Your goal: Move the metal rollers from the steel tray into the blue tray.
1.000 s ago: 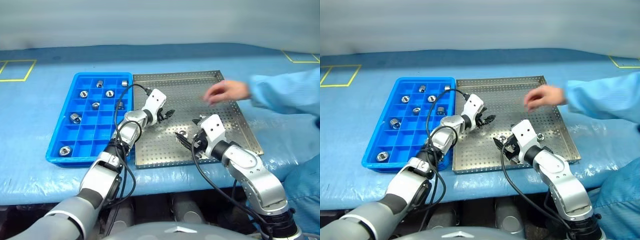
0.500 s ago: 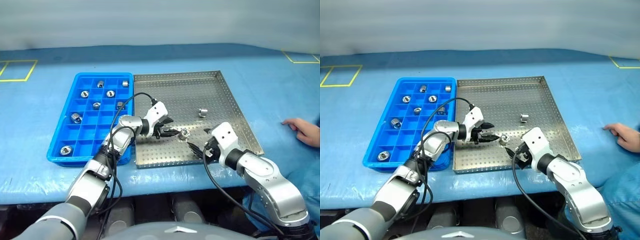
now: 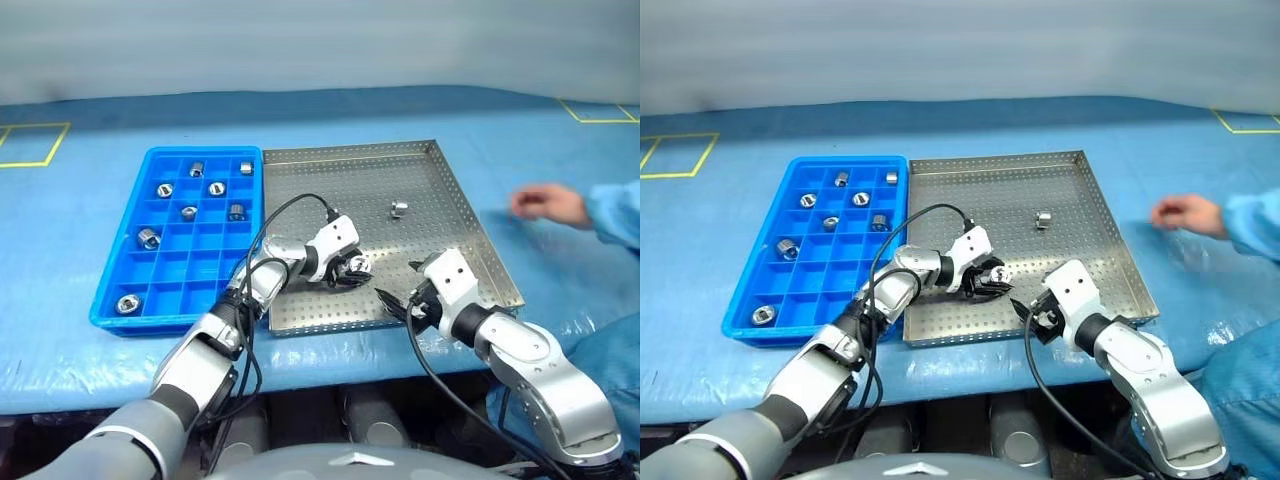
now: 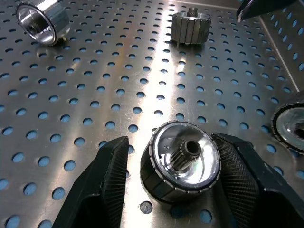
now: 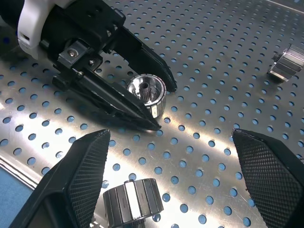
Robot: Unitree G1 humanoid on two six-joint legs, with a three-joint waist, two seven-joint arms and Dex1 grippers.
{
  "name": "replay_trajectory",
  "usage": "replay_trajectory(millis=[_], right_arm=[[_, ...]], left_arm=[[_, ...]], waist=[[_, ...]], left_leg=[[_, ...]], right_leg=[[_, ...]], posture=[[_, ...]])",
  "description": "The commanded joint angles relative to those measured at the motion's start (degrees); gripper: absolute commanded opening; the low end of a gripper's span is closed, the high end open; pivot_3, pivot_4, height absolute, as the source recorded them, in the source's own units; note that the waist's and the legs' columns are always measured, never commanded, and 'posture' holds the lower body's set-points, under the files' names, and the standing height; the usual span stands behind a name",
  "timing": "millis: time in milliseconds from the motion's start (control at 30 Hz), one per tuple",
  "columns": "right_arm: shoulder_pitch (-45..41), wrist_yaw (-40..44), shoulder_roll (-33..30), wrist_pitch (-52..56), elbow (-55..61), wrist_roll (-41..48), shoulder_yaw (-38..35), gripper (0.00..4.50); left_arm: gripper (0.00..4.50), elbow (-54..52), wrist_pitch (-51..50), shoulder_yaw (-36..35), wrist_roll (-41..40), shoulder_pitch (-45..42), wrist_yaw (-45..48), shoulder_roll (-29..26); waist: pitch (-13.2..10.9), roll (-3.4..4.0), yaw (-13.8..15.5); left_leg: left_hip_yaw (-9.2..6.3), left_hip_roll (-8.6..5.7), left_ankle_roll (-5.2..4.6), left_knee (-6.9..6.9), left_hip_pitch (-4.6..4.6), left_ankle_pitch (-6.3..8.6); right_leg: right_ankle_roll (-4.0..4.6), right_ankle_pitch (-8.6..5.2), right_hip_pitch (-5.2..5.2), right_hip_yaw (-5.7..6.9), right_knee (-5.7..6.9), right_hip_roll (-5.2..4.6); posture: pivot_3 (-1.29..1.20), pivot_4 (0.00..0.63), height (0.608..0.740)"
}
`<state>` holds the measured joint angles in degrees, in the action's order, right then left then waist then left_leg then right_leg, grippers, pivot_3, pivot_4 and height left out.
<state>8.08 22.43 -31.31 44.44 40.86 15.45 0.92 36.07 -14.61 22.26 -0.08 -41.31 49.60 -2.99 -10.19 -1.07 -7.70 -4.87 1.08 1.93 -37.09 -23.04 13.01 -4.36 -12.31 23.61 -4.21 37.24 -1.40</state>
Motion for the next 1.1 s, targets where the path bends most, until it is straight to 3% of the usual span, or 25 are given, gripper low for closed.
replay_trajectory(millis=[33, 167, 400, 600, 833, 1100], right_arm=[[-0.2, -0.6, 0.0, -0.5, 2.1, -0.6, -0.8, 4.33], [-0.7, -1.1, 0.1, -0.8, 1.8, -1.3, -0.6, 4.33], [-2.2, -1.0, 0.5, -1.3, 0.0, -2.0, 0.6, 4.33], [-4.6, 0.2, 1.4, -1.9, -2.3, -2.0, 3.9, 4.33], [-7.6, 2.0, 2.9, -2.9, -4.6, -1.9, 8.1, 4.33], [-12.3, 5.1, 3.2, -3.9, -7.7, -2.0, 11.6, 4.33]], left_arm=[[2.81, 2.1, 1.3, -0.8, 0.9, -1.4, -1.7, 1.2], [1.72, 2.2, 1.3, -2.0, 0.6, -1.6, -3.1, 1.2], [1.72, -4.3, 1.0, -4.4, -1.0, -0.7, -3.1, -1.7], [1.72, -21.9, -5.6, -9.7, -4.7, 4.7, -3.4, -8.5], [1.72, -49.3, -23.5, -19.2, -8.9, 18.0, -9.0, -18.4], [1.72, -71.0, -41.3, -32.9, -10.4, 28.5, -20.4, -22.6]], waist=[[0.0, 0.00, -0.1], [0.0, 0.01, -0.5], [0.0, 0.01, -1.1], [0.0, 0.05, -1.0], [0.0, 0.09, 0.0], [0.0, 0.07, 3.4]], left_leg=[[0.01, 0.00, 0.00, 0.00, 0.00, 0.00], [0.02, 0.00, 0.00, 0.00, 0.01, 0.00], [0.02, 0.01, 0.00, 0.02, 0.01, 0.00], [0.02, 0.04, -0.01, 0.07, 0.01, 0.00], [0.01, 0.09, -0.02, 0.14, 0.07, 0.01], [-0.01, 0.09, -0.02, 0.05, 0.08, 0.01]], right_leg=[[0.00, 0.00, 0.00, -0.01, 0.00, 0.00], [0.00, 0.00, 0.00, -0.02, 0.00, 0.00], [-0.03, 0.02, 0.02, -0.04, 0.00, 0.01], [-0.05, 0.03, 0.05, -0.04, 0.01, 0.01], [-0.01, 0.01, 0.05, -0.03, 0.05, 0.03], [0.02, 0.00, 0.01, 0.05, 0.05, 0.02]], posture=[[-0.24, 0.150, 0.740], [-0.23, 0.150, 0.740], [-0.20, 0.150, 0.740], [-0.17, 0.150, 0.740], [-0.10, 0.150, 0.740], [0.03, 0.150, 0.740]])
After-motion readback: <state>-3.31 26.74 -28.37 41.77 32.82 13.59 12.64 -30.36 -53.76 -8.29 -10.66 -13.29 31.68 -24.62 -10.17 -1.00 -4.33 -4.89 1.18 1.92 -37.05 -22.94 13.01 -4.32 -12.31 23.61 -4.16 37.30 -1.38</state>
